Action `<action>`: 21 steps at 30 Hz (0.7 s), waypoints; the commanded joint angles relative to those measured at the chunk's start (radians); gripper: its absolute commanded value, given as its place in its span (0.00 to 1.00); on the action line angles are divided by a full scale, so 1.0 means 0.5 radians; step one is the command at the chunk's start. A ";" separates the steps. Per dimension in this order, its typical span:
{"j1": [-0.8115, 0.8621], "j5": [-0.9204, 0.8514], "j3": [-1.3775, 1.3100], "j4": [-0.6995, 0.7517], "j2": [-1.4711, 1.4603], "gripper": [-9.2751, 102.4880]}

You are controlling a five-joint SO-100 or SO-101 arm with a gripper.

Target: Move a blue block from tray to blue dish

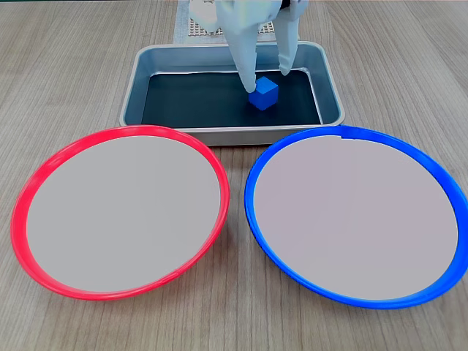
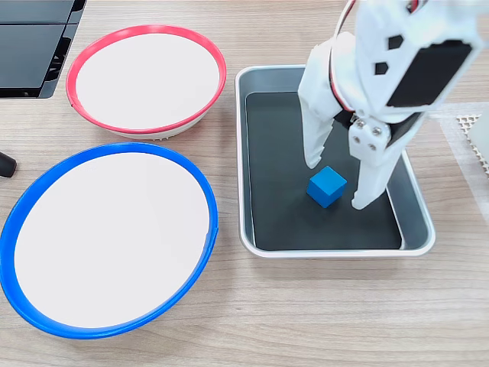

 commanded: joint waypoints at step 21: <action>-0.034 0.408 -0.310 0.258 -0.003 0.08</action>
